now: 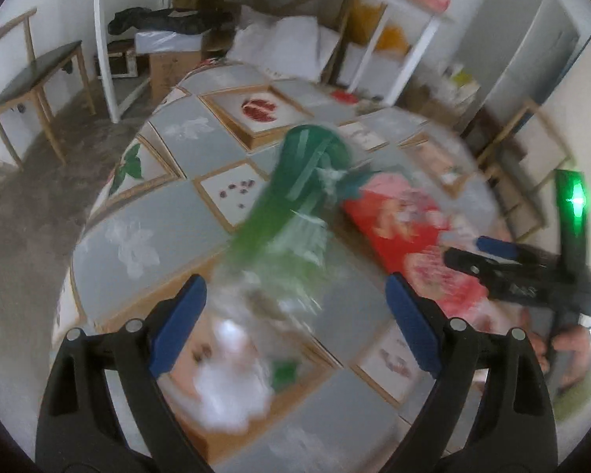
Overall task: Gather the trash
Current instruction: 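Move both grippers back to the table toward the red snack bag, then grasp the green-labelled plastic bottle with the left gripper while the right gripper grasps the red snack bag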
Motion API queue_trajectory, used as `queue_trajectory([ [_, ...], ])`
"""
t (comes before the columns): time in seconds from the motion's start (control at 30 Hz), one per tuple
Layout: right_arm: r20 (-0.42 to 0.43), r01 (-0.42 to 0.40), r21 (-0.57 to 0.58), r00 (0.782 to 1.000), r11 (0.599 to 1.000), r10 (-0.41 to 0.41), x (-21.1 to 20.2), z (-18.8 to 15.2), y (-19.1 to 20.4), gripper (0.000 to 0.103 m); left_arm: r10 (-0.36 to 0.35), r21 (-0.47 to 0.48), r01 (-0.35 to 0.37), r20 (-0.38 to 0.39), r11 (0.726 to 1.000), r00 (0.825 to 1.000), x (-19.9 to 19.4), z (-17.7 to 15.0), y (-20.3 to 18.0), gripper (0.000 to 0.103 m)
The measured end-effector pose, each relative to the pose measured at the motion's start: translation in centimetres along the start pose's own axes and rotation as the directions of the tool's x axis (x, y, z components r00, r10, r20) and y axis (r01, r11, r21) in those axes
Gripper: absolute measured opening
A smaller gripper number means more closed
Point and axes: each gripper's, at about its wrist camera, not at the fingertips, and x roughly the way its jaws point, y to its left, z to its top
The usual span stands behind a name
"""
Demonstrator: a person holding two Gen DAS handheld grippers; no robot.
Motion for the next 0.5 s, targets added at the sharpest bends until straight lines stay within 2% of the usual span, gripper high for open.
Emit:
queue_trajectory([
  [0.1, -0.012, 0.011, -0.012, 1.0, 1.0, -0.011, 1.1, -0.3, 0.4, 0.09, 0.053, 0.002, -0.053, -0.034, 0.999, 0.998, 1.9, 0.5, 0.0, 0.088],
  [0.17, -0.007, 0.026, -0.023, 1.0, 0.999, -0.026, 1.4, -0.9, 0.7, 0.087, 0.053, -0.018, -0.054, -0.046, 0.998, 0.998, 2.5, 0.7, 0.4, 0.087],
  [0.2, 0.003, 0.045, -0.038, 0.999, 0.998, -0.045, 1.4, -1.2, 0.8, 0.086, 0.051, -0.03, -0.053, -0.045, 0.998, 0.998, 2.6, 0.6, 0.5, 0.081],
  [0.23, 0.008, 0.06, -0.05, 0.998, 0.997, -0.06, 1.4, -1.3, 0.9, 0.082, 0.053, -0.043, -0.055, -0.047, 0.998, 0.997, 2.7, 0.4, 0.8, 0.073],
  [0.27, 0.013, 0.082, -0.069, 0.997, 0.994, -0.082, 1.2, -1.7, 1.1, 0.078, 0.047, -0.055, -0.05, -0.051, 0.997, 0.998, 2.7, 0.3, 0.9, 0.071],
  [0.5, 0.013, 0.079, -0.109, 0.997, 0.991, -0.078, -0.1, -3.4, 2.4, 0.05, 0.07, -0.054, -0.072, -0.027, 0.996, 0.997, 1.7, -1.4, 0.5, 0.07],
])
